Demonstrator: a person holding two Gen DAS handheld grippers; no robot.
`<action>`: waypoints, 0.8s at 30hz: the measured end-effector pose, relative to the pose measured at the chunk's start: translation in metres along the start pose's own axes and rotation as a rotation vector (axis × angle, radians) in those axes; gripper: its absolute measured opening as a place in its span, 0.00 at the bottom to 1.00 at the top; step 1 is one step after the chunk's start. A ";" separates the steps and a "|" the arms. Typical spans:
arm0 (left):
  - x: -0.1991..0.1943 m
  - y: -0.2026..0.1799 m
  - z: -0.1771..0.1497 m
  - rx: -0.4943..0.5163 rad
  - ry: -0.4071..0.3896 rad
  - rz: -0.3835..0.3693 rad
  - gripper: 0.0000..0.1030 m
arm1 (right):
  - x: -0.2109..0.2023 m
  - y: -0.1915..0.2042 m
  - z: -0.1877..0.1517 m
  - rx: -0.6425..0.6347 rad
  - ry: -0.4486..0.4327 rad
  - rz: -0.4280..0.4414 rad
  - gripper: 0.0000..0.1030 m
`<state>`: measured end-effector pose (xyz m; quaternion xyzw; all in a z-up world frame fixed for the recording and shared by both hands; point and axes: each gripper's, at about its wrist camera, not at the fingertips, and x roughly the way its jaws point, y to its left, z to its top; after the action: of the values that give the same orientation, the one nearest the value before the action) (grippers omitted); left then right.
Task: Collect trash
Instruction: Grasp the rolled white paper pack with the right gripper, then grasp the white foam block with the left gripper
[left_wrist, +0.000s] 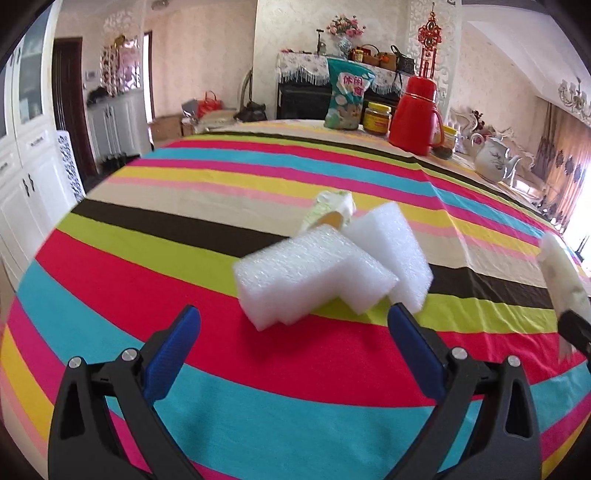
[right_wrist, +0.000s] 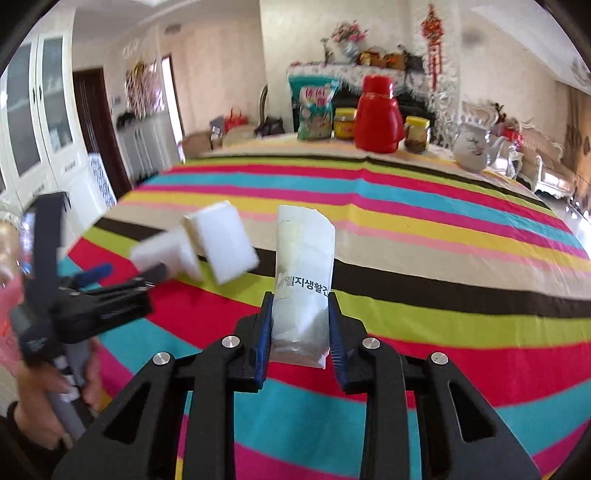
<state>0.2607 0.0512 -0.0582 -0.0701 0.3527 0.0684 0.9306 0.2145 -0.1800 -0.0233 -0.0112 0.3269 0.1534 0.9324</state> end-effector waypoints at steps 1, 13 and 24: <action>0.000 0.000 -0.001 -0.001 0.003 -0.007 0.95 | -0.005 0.004 -0.006 0.004 -0.018 -0.004 0.29; 0.003 -0.006 0.006 -0.059 0.046 -0.026 0.95 | 0.000 -0.015 -0.021 0.071 -0.070 -0.021 0.29; 0.039 -0.029 0.021 -0.045 0.054 0.086 0.96 | -0.014 -0.026 -0.018 0.108 -0.099 0.006 0.29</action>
<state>0.3084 0.0298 -0.0662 -0.0777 0.3787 0.1144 0.9151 0.2007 -0.2110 -0.0313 0.0475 0.2881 0.1387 0.9463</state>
